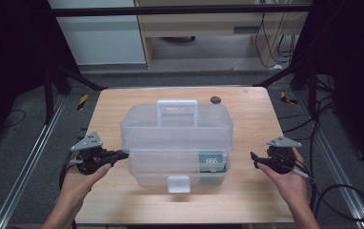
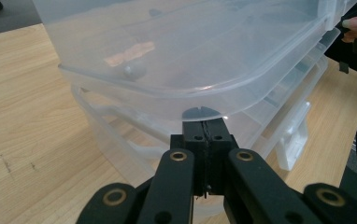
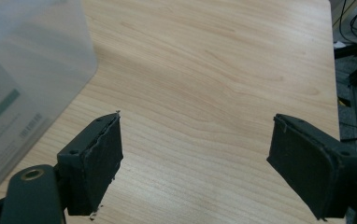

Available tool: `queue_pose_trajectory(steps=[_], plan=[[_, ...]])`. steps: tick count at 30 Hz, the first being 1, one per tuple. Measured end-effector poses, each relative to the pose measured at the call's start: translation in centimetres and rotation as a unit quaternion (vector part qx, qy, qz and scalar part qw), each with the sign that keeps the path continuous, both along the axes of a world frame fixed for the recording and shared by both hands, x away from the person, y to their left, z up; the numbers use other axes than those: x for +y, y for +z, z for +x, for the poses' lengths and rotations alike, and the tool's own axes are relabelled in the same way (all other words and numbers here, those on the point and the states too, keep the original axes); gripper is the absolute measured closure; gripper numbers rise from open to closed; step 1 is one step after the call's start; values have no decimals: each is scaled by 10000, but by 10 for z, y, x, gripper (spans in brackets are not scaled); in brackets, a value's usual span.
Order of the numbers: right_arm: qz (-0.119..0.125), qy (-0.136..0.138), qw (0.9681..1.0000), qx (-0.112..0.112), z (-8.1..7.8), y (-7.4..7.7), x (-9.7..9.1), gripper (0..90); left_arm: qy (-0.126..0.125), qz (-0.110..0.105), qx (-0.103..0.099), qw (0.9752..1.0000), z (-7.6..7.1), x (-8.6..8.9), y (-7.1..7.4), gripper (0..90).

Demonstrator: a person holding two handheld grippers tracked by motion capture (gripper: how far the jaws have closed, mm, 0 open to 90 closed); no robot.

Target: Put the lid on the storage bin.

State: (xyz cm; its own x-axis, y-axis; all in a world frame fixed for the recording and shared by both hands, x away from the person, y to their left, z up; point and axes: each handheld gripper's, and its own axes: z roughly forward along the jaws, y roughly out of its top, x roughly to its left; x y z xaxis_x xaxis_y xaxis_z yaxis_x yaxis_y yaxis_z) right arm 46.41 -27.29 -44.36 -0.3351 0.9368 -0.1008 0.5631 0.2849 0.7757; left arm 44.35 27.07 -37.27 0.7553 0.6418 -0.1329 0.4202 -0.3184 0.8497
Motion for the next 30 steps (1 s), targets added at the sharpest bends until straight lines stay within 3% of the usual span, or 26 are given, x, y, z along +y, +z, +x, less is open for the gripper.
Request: queue_pose_trajectory(steps=[13, 17, 19, 20, 23, 28, 30], plan=[[22, -57, 10000, 65, 4, -12, 1, 175, 21, 40, 10, 10000, -3, 1, -13, 900], [16, -2, 10000, 56, 5, -13, 3, 174, 115, 199, -102, 9997, -5, 5, -12, 896], [22, 42, 10000, 51, 5, -14, 5, 173, 381, 603, -297, 9970, -7, 11, -13, 859], [35, 57, 10000, 62, 6, -15, 6, 172, 562, 861, -386, 9940, -6, 19, -16, 852], [36, 52, 9999, 81, 8, -17, 7, 171, 715, 828, -356, 9934, -2, 28, -20, 844], [95, -5, 9999, 128, 19, -25, 9, 162, 1168, 1127, -439, 9858, 20, 42, -39, 796], [136, -63, 9998, 142, 25, -29, 10, 155, 1313, 1132, -418, 9840, 34, 45, -51, 745]])
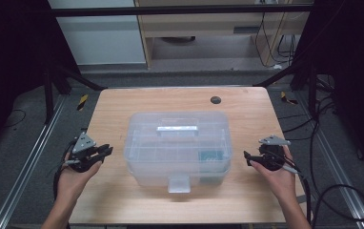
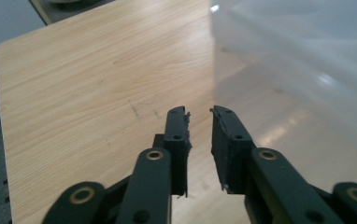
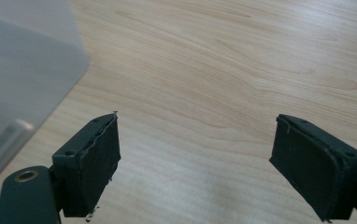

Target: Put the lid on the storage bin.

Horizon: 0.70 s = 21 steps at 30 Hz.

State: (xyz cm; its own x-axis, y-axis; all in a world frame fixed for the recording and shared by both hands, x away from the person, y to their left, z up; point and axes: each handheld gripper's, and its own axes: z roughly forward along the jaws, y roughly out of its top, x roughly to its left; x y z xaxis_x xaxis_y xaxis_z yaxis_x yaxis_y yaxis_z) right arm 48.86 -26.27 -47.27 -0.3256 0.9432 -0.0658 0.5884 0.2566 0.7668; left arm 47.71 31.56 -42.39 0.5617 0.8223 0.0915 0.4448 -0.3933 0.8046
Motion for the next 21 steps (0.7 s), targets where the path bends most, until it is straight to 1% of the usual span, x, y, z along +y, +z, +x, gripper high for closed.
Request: queue_pose_trajectory(steps=[1, 2, 3, 4, 5, 7, 8, 9, 10, 11, 13, 14, 15, 16, 17, 18, 20, 21], plan=[[-11, -68, 10000, 6, 3, -2, 0, 152, 42, 39, 1, 10000, 4, 1, -4, 721], [-26, -111, 9999, 11, 5, -4, 0, 147, 112, 19, 2, 9999, 11, 1, -11, 687], [13, -230, 9997, 40, 11, -9, 0, 137, 136, 4, -13, 9999, 15, 1, -14, 623], [13, -230, 9997, 40, 11, -9, 0, 137, 164, 47, -28, 9999, 20, 1, -19, 623], [49, -307, 9995, 84, 14, -12, 0, 131, 211, 114, -14, 9997, 26, 0, -25, 583], [34, -424, 9990, 131, 22, -19, -1, 126, 246, 165, 94, 9995, 33, -2, -32, 466], [73, -460, 9988, 123, 24, -21, 0, 124, 282, 229, 149, 9992, 39, -5, -39, 449], [73, -460, 9988, 123, 24, -21, 0, 124, 282, 229, 149, 9992, 39, -5, -39, 430], [93, -469, 9988, 127, 26, -23, 0, 123, 278, 279, 168, 9991, 41, -7, -41, 430], [112, -494, 9987, 109, 28, -24, 0, 120, 289, 281, 153, 9991, 43, -8, -44, 402], [203, -546, 9982, 125, 30, -27, 1, 114, 305, 314, 203, 9988, 47, -10, -47, 341], [187, -591, 9980, 149, 32, -30, 2, 112, 316, 250, 340, 9986, 51, -11, -54, 282], [187, -591, 9980, 149, 32, -30, 2, 112, 316, 250, 340, 9986, 51, -11, -54, 243], [144, -615, 9979, 145, 33, -31, 2, 109, 352, 269, 424, 9981, 53, -11, -57, 243], [162, -669, 9975, 182, 34, -33, 2, 102, 378, 263, 496, 9977, 55, -11, -61, 212], [119, -688, 9973, 214, 35, -35, 2, 93, 389, 250, 574, 9973, 57, -11, -64, 183], [201, -760, 9965, 284, 37, -39, 3, 72, 436, 158, 711, 9964, 60, -10, -72, 142], [226, -803, 9960, 333, 39, -39, 3, 50, 515, 196, 822, 9951, 63, -11, -79, 108]])
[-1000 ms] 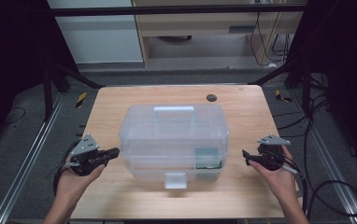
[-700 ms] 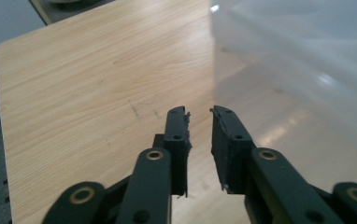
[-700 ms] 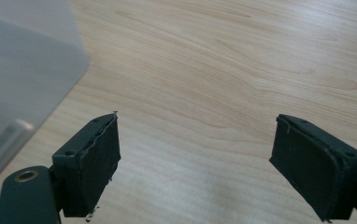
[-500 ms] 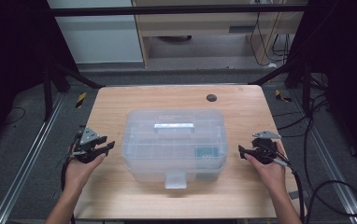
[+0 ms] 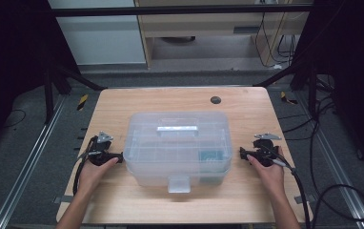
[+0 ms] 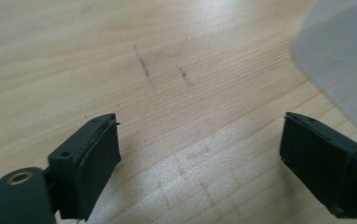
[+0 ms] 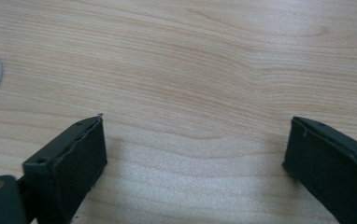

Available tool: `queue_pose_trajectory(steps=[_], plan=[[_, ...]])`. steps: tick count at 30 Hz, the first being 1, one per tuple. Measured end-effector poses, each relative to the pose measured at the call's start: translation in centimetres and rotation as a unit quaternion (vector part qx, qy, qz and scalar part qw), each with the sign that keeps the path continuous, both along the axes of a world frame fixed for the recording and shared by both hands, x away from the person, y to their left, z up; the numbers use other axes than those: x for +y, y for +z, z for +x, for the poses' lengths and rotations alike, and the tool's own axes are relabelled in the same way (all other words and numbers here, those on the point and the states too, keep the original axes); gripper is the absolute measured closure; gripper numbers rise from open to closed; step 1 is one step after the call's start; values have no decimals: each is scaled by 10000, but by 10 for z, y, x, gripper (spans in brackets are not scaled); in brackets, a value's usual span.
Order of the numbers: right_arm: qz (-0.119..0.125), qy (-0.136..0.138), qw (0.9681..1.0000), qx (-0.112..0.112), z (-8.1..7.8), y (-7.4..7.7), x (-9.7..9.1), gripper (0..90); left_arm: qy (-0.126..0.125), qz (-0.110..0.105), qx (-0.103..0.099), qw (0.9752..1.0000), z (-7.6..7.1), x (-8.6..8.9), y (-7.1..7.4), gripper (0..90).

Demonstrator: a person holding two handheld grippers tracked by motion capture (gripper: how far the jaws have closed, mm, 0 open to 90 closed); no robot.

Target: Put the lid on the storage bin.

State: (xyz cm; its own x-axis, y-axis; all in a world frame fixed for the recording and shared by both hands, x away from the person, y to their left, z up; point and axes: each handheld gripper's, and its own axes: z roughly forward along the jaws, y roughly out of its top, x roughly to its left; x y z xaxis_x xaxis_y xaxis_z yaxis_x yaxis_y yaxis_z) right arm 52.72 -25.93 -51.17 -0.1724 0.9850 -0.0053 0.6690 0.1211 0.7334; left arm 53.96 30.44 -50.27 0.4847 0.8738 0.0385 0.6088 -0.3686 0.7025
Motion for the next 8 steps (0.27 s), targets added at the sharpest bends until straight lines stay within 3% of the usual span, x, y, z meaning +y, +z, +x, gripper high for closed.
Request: queue_pose_trajectory(steps=[1, 2, 4, 8], plan=[[0, 0, 10000, 0, 0, 0, 0, 50, 0, 0, 0, 10000, 0, 0, 0, 77], [-37, 7, 10000, 0, 1, 0, 0, 37, 3, -168, -20, 9999, 1, 0, -3, 77], [-4, -82, 10000, 53, 2, 0, 1, 21, 20, -131, -57, 9999, 3, -1, -5, 16], [35, -153, 9998, 89, 2, -1, 2, 4, 11, -152, -41, 9999, 3, -1, -5, 10]])
